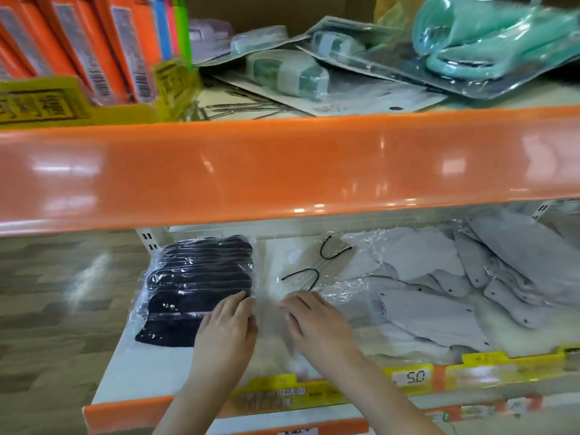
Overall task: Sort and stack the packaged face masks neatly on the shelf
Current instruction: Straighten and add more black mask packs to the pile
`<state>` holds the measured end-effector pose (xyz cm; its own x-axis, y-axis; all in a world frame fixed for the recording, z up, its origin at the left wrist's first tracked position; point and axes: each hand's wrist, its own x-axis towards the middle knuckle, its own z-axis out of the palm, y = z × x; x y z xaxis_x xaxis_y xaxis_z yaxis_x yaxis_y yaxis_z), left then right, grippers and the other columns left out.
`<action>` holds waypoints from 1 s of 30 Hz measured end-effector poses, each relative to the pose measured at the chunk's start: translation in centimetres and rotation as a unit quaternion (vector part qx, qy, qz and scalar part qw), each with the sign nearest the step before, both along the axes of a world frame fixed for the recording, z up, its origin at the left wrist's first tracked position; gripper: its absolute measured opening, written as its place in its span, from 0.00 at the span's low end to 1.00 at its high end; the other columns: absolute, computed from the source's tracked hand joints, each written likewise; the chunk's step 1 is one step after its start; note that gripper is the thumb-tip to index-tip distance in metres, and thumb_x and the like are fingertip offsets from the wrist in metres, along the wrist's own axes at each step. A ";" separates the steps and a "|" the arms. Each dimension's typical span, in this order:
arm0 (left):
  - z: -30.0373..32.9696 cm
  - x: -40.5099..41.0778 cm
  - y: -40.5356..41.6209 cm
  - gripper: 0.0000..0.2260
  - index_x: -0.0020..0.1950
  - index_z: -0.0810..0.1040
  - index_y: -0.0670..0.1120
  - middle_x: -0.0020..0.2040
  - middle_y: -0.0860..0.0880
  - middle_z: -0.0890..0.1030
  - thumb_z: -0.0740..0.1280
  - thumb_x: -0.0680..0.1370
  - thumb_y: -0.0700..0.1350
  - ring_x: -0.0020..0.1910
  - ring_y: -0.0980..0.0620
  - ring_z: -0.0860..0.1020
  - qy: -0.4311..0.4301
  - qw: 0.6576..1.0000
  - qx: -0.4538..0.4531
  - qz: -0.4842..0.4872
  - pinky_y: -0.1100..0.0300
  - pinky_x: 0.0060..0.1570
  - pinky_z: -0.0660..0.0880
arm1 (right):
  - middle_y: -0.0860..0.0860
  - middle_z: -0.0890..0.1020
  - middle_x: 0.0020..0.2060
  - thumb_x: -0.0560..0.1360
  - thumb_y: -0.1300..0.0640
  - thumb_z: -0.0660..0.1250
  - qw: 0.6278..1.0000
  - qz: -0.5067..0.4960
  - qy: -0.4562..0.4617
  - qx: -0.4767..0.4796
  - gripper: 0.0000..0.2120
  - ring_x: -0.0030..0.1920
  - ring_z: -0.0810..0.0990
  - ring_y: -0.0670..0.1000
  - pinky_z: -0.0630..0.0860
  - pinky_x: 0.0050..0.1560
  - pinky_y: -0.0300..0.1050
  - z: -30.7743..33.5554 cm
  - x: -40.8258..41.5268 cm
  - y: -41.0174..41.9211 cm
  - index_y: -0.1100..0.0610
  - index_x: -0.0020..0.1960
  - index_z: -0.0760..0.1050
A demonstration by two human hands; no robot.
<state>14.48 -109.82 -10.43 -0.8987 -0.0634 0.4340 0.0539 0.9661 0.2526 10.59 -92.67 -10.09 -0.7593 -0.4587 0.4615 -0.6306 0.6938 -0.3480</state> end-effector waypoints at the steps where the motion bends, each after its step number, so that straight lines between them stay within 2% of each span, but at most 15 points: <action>1: 0.2 -0.4 1.2 0.17 0.48 0.83 0.44 0.50 0.48 0.83 0.57 0.71 0.47 0.48 0.47 0.83 0.002 1.000 0.002 -0.014 0.52 0.40 0.79 | 0.45 0.79 0.44 0.72 0.54 0.57 1.000 -0.010 0.007 0.003 0.12 0.43 0.79 0.48 0.78 0.37 0.40 0.1 -0.1 1.0 0.52 0.46 0.79; 3: 0.6 -1.1 3.6 0.17 0.48 0.83 0.45 0.50 0.48 0.83 0.57 0.71 0.48 0.47 0.47 0.83 0.001 0.999 0.005 -0.036 0.52 0.40 0.79 | 0.45 0.80 0.44 0.71 0.54 0.57 0.999 -0.033 0.016 0.009 0.12 0.43 0.79 0.48 0.77 0.37 0.40 0.4 -0.2 3.1 0.51 0.47 0.79; 7: 0.5 -2.3 7.8 0.16 0.49 0.83 0.47 0.50 0.50 0.83 0.57 0.71 0.48 0.47 0.48 0.82 -0.003 0.997 0.009 -0.081 0.55 0.41 0.79 | 0.43 0.79 0.45 0.71 0.54 0.58 0.997 -0.070 0.012 0.014 0.11 0.46 0.78 0.46 0.72 0.44 0.36 0.3 -0.3 7.0 0.49 0.48 0.79; 11: -0.1 -3.0 11.1 0.16 0.48 0.82 0.48 0.50 0.50 0.83 0.57 0.71 0.48 0.46 0.49 0.82 -0.011 0.994 0.003 -0.112 0.56 0.38 0.79 | 0.45 0.79 0.47 0.71 0.55 0.58 0.996 -0.081 0.000 0.029 0.12 0.47 0.79 0.49 0.79 0.45 0.45 -0.1 -0.3 10.2 0.50 0.49 0.79; 16: -0.7 -3.4 13.6 0.17 0.49 0.82 0.48 0.49 0.52 0.82 0.58 0.69 0.50 0.47 0.50 0.82 -0.024 0.990 -0.014 -0.140 0.58 0.38 0.78 | 0.46 0.79 0.48 0.72 0.55 0.58 0.996 -0.090 0.006 0.011 0.13 0.48 0.79 0.49 0.78 0.48 0.44 -0.4 -0.8 13.1 0.52 0.51 0.79; 19: -1.2 -3.4 14.4 0.18 0.49 0.82 0.48 0.50 0.52 0.83 0.59 0.69 0.54 0.46 0.50 0.82 -0.038 0.990 -0.018 -0.136 0.58 0.38 0.78 | 0.46 0.78 0.50 0.73 0.54 0.59 0.996 -0.083 0.011 0.013 0.13 0.50 0.78 0.49 0.77 0.50 0.44 -0.7 -1.1 14.4 0.52 0.52 0.79; 25: -2.2 -3.4 14.9 0.19 0.49 0.83 0.49 0.50 0.53 0.83 0.59 0.70 0.58 0.49 0.52 0.78 -0.033 0.994 -0.011 -0.106 0.58 0.42 0.76 | 0.47 0.77 0.55 0.70 0.43 0.59 0.993 -0.101 0.008 0.067 0.20 0.56 0.74 0.49 0.77 0.52 0.44 -2.5 -1.3 16.0 0.52 0.57 0.75; 30: -2.4 -3.3 15.0 0.18 0.48 0.83 0.49 0.49 0.54 0.83 0.59 0.70 0.58 0.47 0.52 0.79 0.007 0.995 0.002 -0.098 0.57 0.41 0.76 | 0.47 0.77 0.53 0.69 0.41 0.60 0.993 -0.096 0.020 0.062 0.21 0.55 0.73 0.48 0.75 0.54 0.43 -3.3 -1.4 16.4 0.52 0.56 0.76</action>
